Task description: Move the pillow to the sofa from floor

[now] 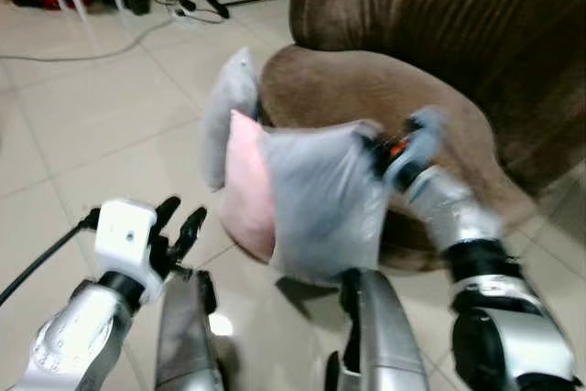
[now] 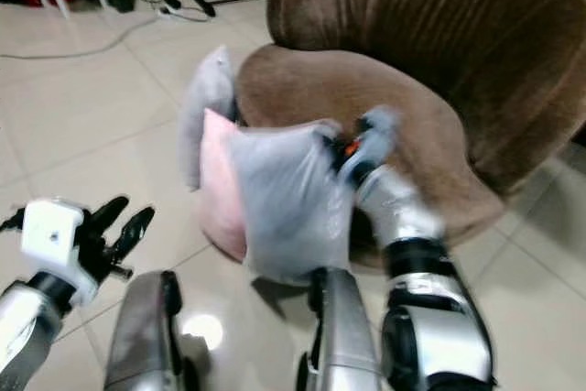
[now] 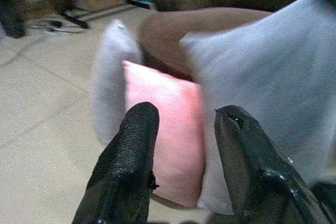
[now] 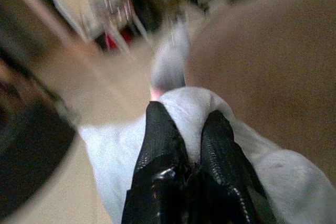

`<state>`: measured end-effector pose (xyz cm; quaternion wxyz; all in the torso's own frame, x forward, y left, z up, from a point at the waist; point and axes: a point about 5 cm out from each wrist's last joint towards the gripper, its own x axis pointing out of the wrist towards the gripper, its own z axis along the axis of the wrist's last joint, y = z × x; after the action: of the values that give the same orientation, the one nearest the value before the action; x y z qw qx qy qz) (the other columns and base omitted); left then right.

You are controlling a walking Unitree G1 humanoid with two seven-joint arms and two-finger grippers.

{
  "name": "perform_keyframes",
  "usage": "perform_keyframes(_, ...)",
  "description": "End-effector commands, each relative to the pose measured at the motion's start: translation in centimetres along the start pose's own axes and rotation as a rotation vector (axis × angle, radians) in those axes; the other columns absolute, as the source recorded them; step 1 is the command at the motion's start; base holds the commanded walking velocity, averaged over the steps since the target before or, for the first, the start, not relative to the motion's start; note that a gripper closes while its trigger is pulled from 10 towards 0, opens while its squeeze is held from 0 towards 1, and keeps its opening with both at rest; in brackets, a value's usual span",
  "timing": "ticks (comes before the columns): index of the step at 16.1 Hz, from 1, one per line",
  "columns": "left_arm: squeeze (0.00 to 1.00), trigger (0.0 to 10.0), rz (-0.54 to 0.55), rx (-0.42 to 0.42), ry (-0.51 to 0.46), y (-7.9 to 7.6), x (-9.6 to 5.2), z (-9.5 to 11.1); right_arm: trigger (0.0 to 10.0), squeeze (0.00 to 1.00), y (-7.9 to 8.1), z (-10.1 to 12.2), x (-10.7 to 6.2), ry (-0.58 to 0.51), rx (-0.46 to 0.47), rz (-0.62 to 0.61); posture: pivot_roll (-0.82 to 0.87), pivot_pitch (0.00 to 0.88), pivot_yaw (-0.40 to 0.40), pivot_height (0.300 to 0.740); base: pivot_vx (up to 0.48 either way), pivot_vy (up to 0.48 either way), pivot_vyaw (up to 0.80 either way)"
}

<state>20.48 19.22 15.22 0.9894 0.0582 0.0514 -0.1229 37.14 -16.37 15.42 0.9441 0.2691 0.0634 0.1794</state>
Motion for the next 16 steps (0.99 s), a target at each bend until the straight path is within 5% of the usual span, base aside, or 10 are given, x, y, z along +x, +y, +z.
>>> perform_keyframes(1,0.0,10.0,0.041,0.01,0.008,0.6,0.2,0.0,0.0,0.0,1.7,6.0,-0.3,-0.226,-0.014,0.069,0.04,0.0,-0.035,0.49,0.0,0.0,0.0)
perform_keyframes(4,0.0,10.0,0.132,0.039,-0.066,1.8,1.4,2.1,0.0,0.0,5.4,18.0,-3.4,-0.693,0.063,0.039,0.04,0.0,-0.038,0.49,0.0,0.0,0.0)
perform_keyframes(5,0.0,10.0,0.139,0.047,-0.083,1.9,1.7,2.6,0.0,0.0,6.1,20.2,-4.2,-0.784,0.073,0.047,0.05,0.0,-0.04,0.49,0.0,0.0,0.0)
perform_keyframes(6,0.0,10.0,0.139,0.055,-0.086,2.0,1.9,2.7,0.0,0.0,6.7,20.2,-4.1,-0.757,0.002,0.047,0.04,0.0,-0.04,0.49,0.0,0.0,0.0)
perform_keyframes(8,0.0,10.0,0.141,0.073,-0.078,1.9,2.1,2.7,0.0,0.0,6.8,17.1,-2.2,-0.569,-0.191,-0.007,0.06,0.0,-0.048,0.49,0.0,0.0,0.0)
perform_keyframes(9,0.0,10.0,0.142,0.078,-0.08,1.8,2.2,2.8,10.0,0.0,6.5,14.1,-0.8,-0.417,-0.3,-0.062,0.08,0.0,-0.056,0.49,0.0,0.0,0.0)
perform_keyframes(12,0.0,10.0,0.197,0.091,-0.062,2.0,2.0,2.8,10.0,0.0,7.2,6.3,1.7,-0.138,-0.395,-0.062,0.12,0.0,-0.075,0.49,0.0,0.0,0.0)
perform_keyframes(16,0.0,10.0,0.284,0.113,-0.045,2.5,1.7,2.5,10.0,0.0,7.1,2.0,2.0,-0.064,-0.398,-0.095,0.13,0.0,-0.096,0.515,0.0,0.0,0.0)
